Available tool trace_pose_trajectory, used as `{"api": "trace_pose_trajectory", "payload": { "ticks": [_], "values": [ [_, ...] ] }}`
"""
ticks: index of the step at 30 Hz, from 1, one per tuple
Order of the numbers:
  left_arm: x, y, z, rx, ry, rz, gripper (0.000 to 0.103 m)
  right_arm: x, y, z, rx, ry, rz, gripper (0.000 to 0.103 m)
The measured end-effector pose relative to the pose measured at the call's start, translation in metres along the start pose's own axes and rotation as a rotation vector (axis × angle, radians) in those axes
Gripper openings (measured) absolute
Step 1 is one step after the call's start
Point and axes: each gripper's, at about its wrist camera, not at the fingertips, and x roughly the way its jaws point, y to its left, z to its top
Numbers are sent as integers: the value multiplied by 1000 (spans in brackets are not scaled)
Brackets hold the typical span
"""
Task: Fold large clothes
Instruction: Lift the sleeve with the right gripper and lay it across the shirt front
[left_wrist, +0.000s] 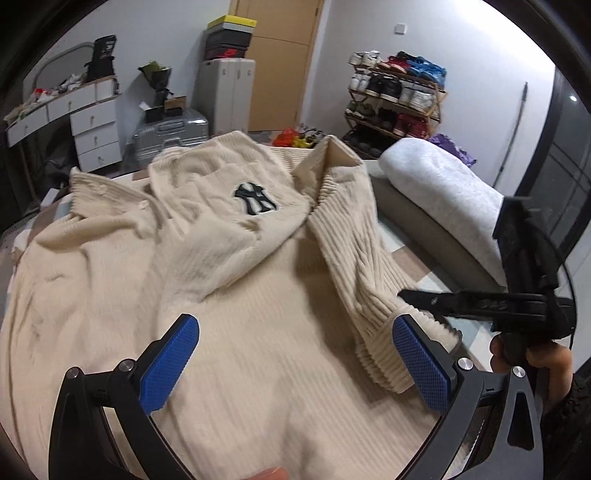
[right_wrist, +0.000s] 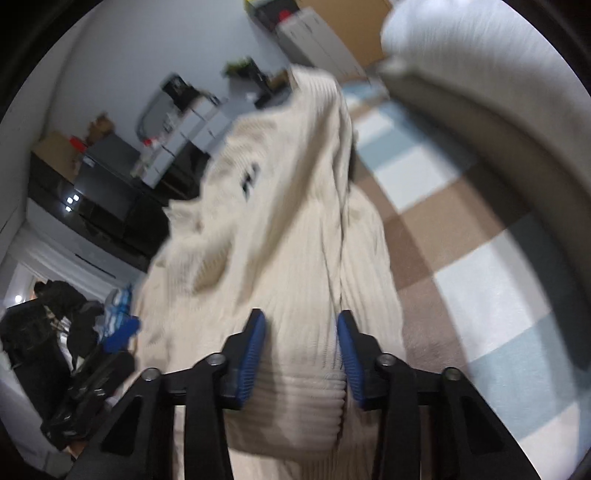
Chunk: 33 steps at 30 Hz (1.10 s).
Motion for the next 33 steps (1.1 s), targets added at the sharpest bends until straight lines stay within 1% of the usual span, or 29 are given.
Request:
{"api": "trace_pose_trajectory", "payload": {
  "ticks": [1, 2, 4, 6, 8, 10, 11, 15, 17, 18, 19, 21, 22, 23, 24, 25, 26, 27, 28, 29, 30, 31, 32, 33],
  "values": [
    [-1, 4, -1, -7, 0, 10, 102, 3, 1, -1, -10, 12, -6, 18],
    [4, 3, 0, -9, -2, 22, 102, -1, 0, -1, -16, 3, -1, 8],
    [2, 12, -3, -24, 0, 42, 102, -14, -2, 0, -21, -19, 39, 5],
    [5, 13, -1, -29, -4, 57, 102, -40, -2, 6, -51, -81, 13, 4],
    [3, 21, -2, -42, -12, 62, 102, -79, -1, 22, -89, -166, -53, 3],
    [1, 29, -3, -60, -24, 56, 102, -108, 1, 40, -114, -240, -141, 3],
    [-1, 32, -4, -68, -29, 52, 102, -125, 3, 54, -121, -288, -200, 3],
    [-3, 43, -5, -102, -45, 33, 102, -163, 21, 100, -172, -389, -374, 2],
    [-5, 47, -7, -111, -51, 34, 102, -179, 42, 128, -212, -447, -435, 2],
    [-6, 50, -8, -116, -52, 36, 102, -183, 55, 139, -250, -478, -484, 2],
    [-8, 53, -9, -124, -56, 38, 102, -185, 68, 145, -285, -508, -514, 2],
    [-12, 58, -11, -134, -65, 45, 102, -184, 97, 160, -358, -566, -546, 2],
    [-14, 62, -12, -142, -71, 55, 102, -180, 119, 167, -421, -599, -556, 2],
    [-15, 66, -12, -148, -73, 61, 102, -174, 135, 170, -459, -606, -549, 2],
    [-16, 68, -13, -156, -76, 69, 102, -167, 155, 172, -505, -600, -506, 2],
    [-17, 71, -13, -163, -80, 78, 102, -153, 181, 169, -562, -566, -432, 2],
    [-18, 76, -13, -169, -83, 85, 102, -145, 192, 164, -586, -539, -387, 2],
    [-19, 78, -14, -178, -87, 93, 102, -123, 214, 153, -626, -465, -306, 2],
    [-19, 81, -13, -185, -90, 98, 102, -102, 230, 139, -659, -401, -249, 2],
    [-21, 85, -14, -196, -97, 106, 102, -76, 245, 119, -689, -320, -170, 3],
    [-22, 88, -14, -205, -102, 111, 102, -62, 252, 106, -702, -261, -112, 5],
    [-23, 92, -15, -219, -106, 120, 102, -41, 260, 86, -716, -160, -5, 4],
    [-25, 95, -16, -225, -107, 126, 102, -29, 262, 75, -719, -98, 61, 13],
    [-26, 98, -17, -230, -106, 135, 102, -22, 263, 62, -725, -51, 137, 19]
  ]
}}
